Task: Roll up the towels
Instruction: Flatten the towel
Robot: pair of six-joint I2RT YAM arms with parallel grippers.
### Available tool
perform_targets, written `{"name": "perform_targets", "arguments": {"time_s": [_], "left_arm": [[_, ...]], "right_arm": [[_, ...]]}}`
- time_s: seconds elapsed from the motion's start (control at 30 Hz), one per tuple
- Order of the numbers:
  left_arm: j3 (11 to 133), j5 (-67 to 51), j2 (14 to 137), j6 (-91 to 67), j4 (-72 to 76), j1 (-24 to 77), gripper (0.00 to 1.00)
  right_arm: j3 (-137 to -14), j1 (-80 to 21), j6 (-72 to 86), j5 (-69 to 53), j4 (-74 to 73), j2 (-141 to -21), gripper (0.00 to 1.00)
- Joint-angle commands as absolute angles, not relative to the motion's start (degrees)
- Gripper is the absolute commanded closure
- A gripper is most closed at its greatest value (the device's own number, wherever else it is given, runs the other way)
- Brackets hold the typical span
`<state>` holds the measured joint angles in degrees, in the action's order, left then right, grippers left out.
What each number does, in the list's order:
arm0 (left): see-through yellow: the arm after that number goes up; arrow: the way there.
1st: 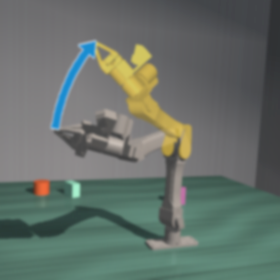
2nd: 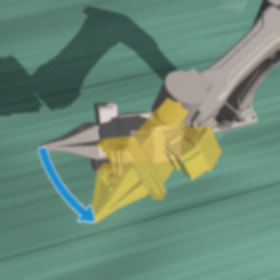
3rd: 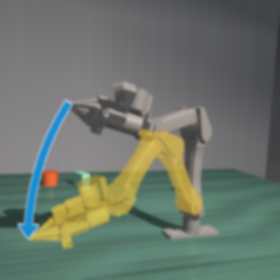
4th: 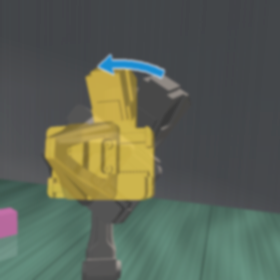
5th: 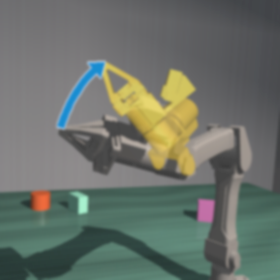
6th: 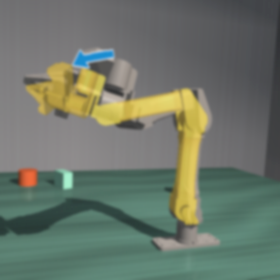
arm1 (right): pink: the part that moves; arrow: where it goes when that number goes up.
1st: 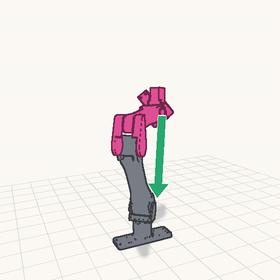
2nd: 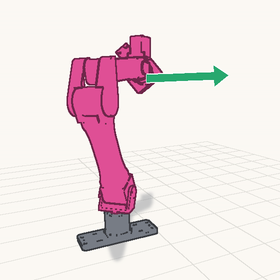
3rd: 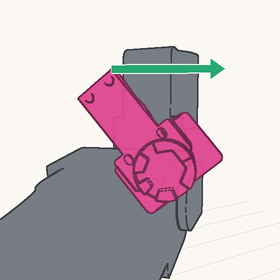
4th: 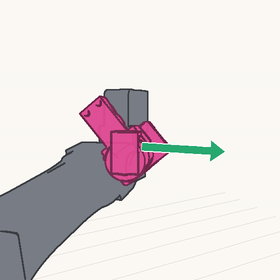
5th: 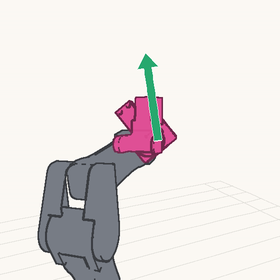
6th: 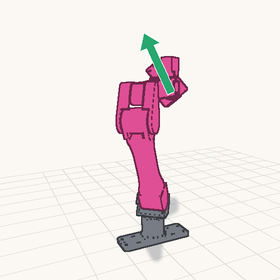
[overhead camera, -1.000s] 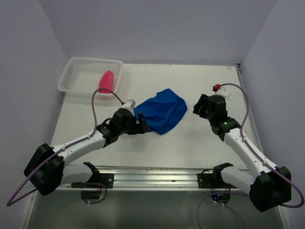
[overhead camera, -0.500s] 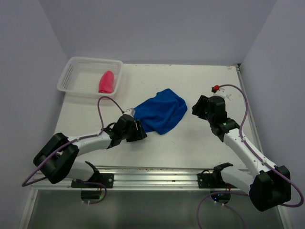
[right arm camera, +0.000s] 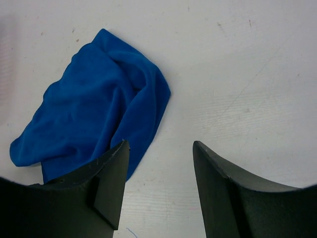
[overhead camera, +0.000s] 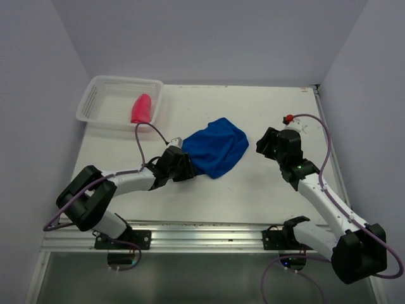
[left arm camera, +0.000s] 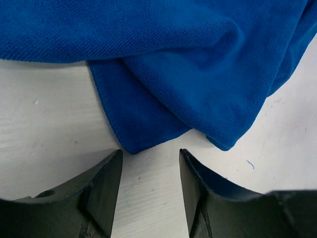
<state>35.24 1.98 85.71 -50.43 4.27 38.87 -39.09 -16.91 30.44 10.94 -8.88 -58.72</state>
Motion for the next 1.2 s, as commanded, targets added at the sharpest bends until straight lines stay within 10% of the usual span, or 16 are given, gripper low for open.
{"name": "perform_targets", "arguments": {"time_s": [0.0,0.7,1.17], "left_arm": [[36.6,4.4,87.6,-51.3,5.0,38.6,0.47],[40.3,8.3,95.4,-48.5,-4.8,37.4,0.99],[37.2,20.5,67.5,-48.2,-11.1,37.2,1.0]], "right_arm": [[-38.5,-16.5,30.1,11.2,-6.2,-57.4,0.43],[-36.3,-15.6,30.1,10.8,-4.9,-55.5,0.43],[-36.7,-15.3,30.9,9.5,-4.6,-55.9,0.43]]}}
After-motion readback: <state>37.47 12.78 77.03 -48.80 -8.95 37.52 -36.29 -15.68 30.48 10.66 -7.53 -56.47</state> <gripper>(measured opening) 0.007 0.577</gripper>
